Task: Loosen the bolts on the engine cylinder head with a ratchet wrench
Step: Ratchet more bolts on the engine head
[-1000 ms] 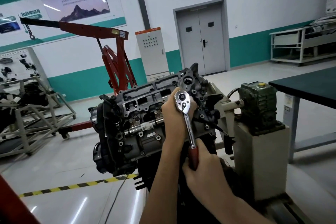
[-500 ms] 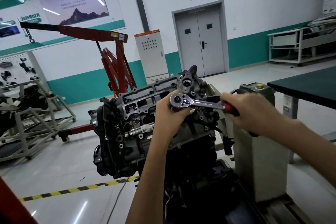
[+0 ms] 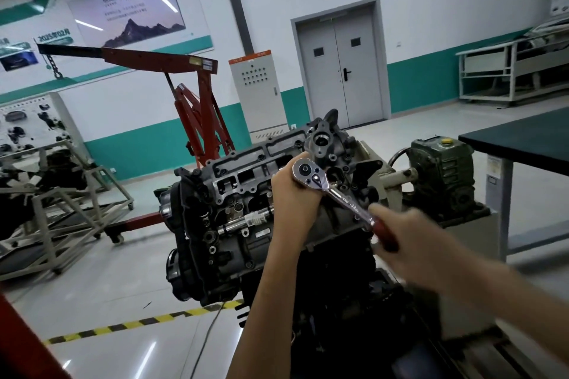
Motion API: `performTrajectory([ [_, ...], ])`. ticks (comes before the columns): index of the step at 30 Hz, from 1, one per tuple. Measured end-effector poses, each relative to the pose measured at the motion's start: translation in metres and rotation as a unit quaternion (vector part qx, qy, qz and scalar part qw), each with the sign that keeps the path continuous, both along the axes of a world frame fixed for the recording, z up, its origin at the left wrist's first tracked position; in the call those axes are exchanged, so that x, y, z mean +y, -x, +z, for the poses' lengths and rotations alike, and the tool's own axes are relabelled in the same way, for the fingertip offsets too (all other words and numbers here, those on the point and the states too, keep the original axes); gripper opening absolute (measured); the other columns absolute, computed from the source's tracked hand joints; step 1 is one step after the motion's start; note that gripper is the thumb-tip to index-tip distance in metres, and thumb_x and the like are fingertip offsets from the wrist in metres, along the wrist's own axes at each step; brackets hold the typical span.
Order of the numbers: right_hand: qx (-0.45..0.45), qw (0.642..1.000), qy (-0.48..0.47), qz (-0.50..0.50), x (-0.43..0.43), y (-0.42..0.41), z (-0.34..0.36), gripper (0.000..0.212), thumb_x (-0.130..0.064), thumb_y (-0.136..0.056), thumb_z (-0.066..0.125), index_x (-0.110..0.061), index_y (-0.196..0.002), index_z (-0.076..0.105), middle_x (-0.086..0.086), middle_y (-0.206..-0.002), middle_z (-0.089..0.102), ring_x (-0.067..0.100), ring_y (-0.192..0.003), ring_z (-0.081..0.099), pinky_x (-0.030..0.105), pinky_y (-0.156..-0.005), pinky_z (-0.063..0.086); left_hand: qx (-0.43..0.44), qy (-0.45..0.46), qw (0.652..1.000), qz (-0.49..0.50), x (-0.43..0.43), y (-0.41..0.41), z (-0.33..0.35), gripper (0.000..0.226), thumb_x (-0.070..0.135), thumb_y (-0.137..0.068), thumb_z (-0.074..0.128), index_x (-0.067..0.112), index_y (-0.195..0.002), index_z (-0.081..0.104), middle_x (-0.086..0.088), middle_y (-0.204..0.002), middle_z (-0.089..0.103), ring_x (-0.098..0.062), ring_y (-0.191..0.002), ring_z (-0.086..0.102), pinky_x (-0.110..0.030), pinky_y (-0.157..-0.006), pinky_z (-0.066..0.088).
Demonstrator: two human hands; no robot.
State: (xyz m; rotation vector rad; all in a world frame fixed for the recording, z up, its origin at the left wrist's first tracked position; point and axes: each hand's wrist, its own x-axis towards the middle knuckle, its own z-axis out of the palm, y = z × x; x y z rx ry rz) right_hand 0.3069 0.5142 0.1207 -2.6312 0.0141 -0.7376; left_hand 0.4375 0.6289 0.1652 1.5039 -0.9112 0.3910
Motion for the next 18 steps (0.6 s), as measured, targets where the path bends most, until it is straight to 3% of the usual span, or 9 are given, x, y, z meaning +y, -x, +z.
performTrajectory([
  [3,-0.011,0.982,0.182,-0.04,-0.045,-0.001,0.044,0.02,-0.018,-0.081,0.059,-0.022,-0.096,0.048,-0.011,-0.063,0.051,0.006,-0.054,0.054,0.025,-0.054,0.051,-0.012,-0.013,1.0,-0.015,0.003,-0.003,0.001,0.046,-0.009,-0.076,0.061,0.025,-0.055,0.039,0.014,-0.048,0.042,-0.002,-0.049,0.034,-0.016,-0.05,0.03],
  [7,-0.05,0.97,0.23,-0.063,-0.059,-0.012,0.07,0.019,-0.021,-0.08,0.061,-0.021,-0.096,0.05,-0.011,-0.062,0.048,0.007,-0.054,0.047,0.021,-0.056,0.035,-0.027,-0.019,0.999,-0.033,0.007,-0.001,0.003,0.047,-0.005,-0.077,0.066,0.033,-0.057,0.047,0.017,-0.052,0.051,0.001,-0.05,0.043,-0.011,-0.053,0.033],
  [9,-0.036,0.979,0.187,-0.072,-0.053,-0.012,0.051,0.019,-0.017,-0.082,0.059,-0.021,-0.099,0.05,-0.012,-0.061,0.046,0.002,-0.052,0.048,0.014,-0.05,0.037,-0.045,0.008,0.999,-0.016,0.005,0.0,-0.001,0.043,-0.005,-0.077,0.065,0.03,-0.06,0.045,0.016,-0.054,0.049,0.0,-0.052,0.04,-0.011,-0.053,0.032],
  [12,-0.017,0.998,0.042,-0.038,-0.015,-0.004,0.005,0.022,-0.014,-0.079,0.059,-0.026,-0.09,0.044,-0.008,-0.061,0.051,0.005,-0.049,0.053,0.018,-0.048,0.047,-0.069,0.053,0.996,0.018,-0.002,0.003,-0.01,0.032,-0.009,-0.075,0.06,0.019,-0.068,0.047,0.015,-0.062,0.051,-0.001,-0.057,0.042,-0.014,-0.053,0.033],
  [15,-0.076,0.99,-0.119,-0.022,0.042,-0.007,-0.027,0.033,-0.01,-0.076,0.062,-0.03,-0.083,0.036,-0.011,-0.051,0.044,-0.002,-0.047,0.053,0.003,-0.044,0.034,-0.037,0.103,0.993,0.036,-0.013,0.005,-0.014,0.028,-0.013,-0.078,0.06,0.009,-0.068,0.046,0.01,-0.06,0.043,-0.002,-0.058,0.036,-0.021,-0.055,0.034],
  [18,-0.08,0.976,-0.203,-0.014,0.076,-0.016,-0.039,0.026,-0.013,-0.077,0.058,-0.029,-0.082,0.038,-0.009,-0.053,0.046,0.002,-0.049,0.052,0.007,-0.043,0.034,0.007,0.102,0.995,-0.011,-0.01,0.004,-0.01,0.032,-0.007,-0.083,0.058,0.011,-0.065,0.039,0.013,-0.059,0.037,-0.007,-0.061,0.031,-0.03,-0.061,0.034],
])
